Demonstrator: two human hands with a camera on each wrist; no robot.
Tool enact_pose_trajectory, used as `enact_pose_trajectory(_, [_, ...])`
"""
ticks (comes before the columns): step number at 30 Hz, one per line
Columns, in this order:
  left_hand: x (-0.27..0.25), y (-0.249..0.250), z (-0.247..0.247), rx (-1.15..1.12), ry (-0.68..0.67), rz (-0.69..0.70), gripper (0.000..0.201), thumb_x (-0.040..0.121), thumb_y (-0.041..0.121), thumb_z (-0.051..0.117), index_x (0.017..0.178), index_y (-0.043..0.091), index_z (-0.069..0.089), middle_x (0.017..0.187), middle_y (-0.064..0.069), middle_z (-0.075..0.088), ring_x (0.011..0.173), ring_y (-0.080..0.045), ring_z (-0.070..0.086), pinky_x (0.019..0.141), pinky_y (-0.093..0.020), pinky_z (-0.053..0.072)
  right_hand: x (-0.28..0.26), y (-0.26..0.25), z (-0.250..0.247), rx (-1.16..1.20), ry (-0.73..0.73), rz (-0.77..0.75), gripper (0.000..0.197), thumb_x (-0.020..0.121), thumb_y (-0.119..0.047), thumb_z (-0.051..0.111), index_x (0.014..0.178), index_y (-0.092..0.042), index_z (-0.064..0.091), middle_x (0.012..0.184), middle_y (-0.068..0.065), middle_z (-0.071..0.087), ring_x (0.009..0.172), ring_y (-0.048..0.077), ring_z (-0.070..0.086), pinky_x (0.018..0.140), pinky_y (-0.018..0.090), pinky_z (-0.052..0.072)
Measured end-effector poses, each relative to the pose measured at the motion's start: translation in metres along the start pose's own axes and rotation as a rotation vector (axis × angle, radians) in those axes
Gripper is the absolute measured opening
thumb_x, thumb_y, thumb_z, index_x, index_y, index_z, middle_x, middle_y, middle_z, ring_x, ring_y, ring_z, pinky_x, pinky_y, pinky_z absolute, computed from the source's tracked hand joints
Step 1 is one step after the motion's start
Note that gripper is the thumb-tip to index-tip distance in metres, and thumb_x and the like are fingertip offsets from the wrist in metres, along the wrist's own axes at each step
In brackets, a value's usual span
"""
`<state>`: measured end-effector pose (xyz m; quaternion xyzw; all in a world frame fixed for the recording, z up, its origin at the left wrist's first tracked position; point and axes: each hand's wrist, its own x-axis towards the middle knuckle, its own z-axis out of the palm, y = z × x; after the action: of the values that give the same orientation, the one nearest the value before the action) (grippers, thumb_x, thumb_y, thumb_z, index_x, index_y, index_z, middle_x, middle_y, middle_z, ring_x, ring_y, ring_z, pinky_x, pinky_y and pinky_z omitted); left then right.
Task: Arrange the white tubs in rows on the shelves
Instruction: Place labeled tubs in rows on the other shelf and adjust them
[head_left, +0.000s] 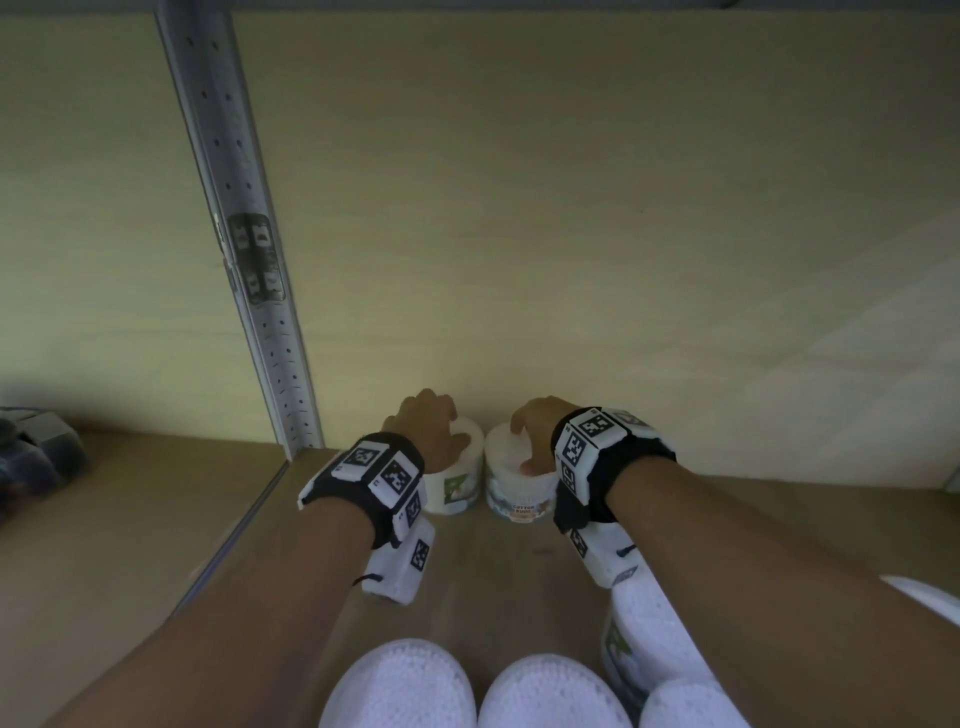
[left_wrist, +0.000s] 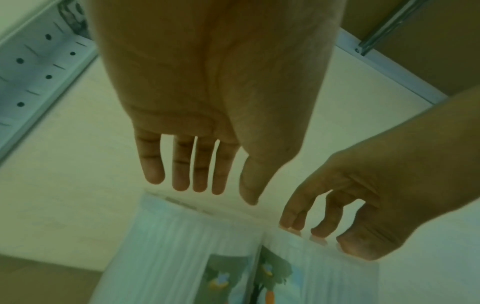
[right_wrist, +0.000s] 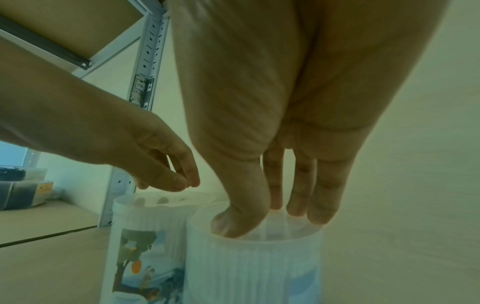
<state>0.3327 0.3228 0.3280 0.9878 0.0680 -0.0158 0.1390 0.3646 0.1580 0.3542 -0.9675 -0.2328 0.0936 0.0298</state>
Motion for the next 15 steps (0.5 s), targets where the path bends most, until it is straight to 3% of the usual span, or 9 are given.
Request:
enact_pose_trajectory(3, [0.0023, 0.0043, 0.007, 0.095, 0.0, -0.023, 0.052, 0.091, 0.047, 0.051, 0.13, 0.013, 0.045, 0.135, -0.011, 0.039, 0.127, -0.03, 0.038, 0.105, -0.044, 0.038, -0.0009, -0.0004, 0.0, 0.003, 0.001, -0.006, 0.055, 0.084, -0.023, 0.07, 0.134, -0.01, 0.053, 0.138, 0.012, 0.053, 0.127, 0.028, 0.051, 0.102, 0.035, 0.043])
enact_pose_trajectory(8, [0.0046, 0.0035, 0.0089, 0.129, -0.016, -0.007, 0.052, 0.092, 0.046, 0.051, 0.132, 0.014, 0.044, 0.136, -0.01, 0.038, 0.129, -0.029, 0.037, 0.106, -0.045, 0.036, 0.0003, -0.0009, 0.0002, -0.026, 0.003, -0.019, 0.052, 0.084, -0.023, 0.07, 0.132, -0.01, 0.054, 0.136, 0.012, 0.055, 0.125, 0.029, 0.053, 0.101, 0.036, 0.044])
enact_pose_trajectory(15, [0.0059, -0.0018, 0.0031, 0.005, -0.1, 0.059, 0.045, 0.092, 0.021, 0.055, 0.135, 0.016, 0.043, 0.144, -0.007, 0.037, 0.132, -0.028, 0.04, 0.108, -0.041, 0.037, 0.0023, 0.0, -0.0002, -0.007, -0.02, -0.01, 0.054, 0.083, -0.022, 0.071, 0.133, -0.01, 0.054, 0.135, 0.012, 0.055, 0.125, 0.029, 0.053, 0.1, 0.036, 0.044])
